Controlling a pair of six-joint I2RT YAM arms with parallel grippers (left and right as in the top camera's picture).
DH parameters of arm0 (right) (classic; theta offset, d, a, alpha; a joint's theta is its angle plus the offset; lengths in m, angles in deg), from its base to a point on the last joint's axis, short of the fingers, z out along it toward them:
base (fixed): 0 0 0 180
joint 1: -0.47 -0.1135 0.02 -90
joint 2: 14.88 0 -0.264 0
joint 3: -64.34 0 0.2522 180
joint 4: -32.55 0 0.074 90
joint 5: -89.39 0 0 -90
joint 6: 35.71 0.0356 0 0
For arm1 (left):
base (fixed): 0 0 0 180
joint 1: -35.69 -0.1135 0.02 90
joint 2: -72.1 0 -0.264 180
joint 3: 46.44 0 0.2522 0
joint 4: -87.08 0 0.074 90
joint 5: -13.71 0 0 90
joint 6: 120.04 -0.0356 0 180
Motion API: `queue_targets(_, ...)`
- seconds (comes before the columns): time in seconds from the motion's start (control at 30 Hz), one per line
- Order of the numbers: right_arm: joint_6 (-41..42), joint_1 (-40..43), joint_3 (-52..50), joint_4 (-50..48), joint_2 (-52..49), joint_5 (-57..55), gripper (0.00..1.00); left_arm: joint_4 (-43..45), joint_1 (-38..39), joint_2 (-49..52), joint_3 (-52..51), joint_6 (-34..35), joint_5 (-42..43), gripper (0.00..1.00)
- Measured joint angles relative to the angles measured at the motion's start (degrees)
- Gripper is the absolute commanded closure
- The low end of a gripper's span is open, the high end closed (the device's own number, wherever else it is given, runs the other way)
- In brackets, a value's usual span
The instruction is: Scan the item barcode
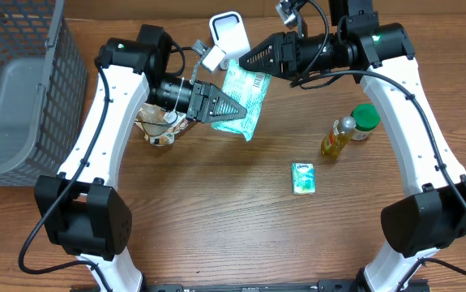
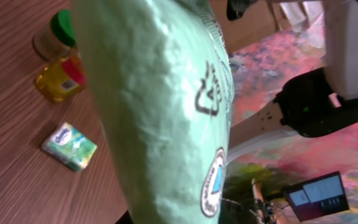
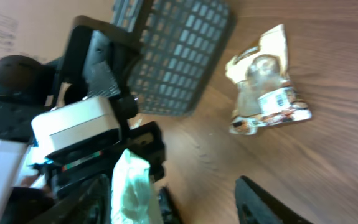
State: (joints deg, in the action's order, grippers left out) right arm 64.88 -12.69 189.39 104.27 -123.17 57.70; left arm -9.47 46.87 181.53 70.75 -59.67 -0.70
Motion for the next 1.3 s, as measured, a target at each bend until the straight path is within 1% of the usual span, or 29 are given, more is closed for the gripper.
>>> queue_targets(0.13,0.0,0.0,0.0,0.4,0.0,-3.8,0.14,0.0,0.0,0.0,0.0,0.0,-4.5,0.96)
queue_targets(0.2,0.3,0.0,0.0,1.1,0.0,-6.5,0.02,0.0,0.0,0.0,0.0,0.0,-7.2,0.96)
queue_targets(0.23,0.1,0.0,0.0,1.4,0.0,-7.8,0.0,0.0,0.0,0.0,0.0,0.1,-8.7,0.96)
queue_targets(0.4,-0.1,0.1,0.0,2.7,0.0,-16.4,0.0,0.6,0.0,0.0,0.0,2.4,-15.5,0.96)
queue_targets(0.6,0.0,2.2,0.0,4.2,0.0,-24.8,0.0,2.7,0.0,0.0,0.0,7.7,-23.3,0.96)
queue_targets(0.8,1.2,8.0,0.0,7.0,0.0,-32.4,0.0,3.6,0.3,0.0,0.0,11.7,-29.0,0.96)
queue_targets(1.03,1.4,15.5,0.0,14.1,0.0,-43.7,0.0,5.0,1.6,0.0,0.0,13.6,-31.8,0.96)
queue_targets(1.2,1.4,20.2,0.0,18.9,0.0,-51.4,0.0,7.4,3.1,0.0,0.0,17.9,-37.0,0.96)
queue_targets(1.3,1.4,22.2,0.0,21.3,0.0,-53.9,0.0,7.9,4.7,0.0,0.0,20.2,-40.5,0.96)
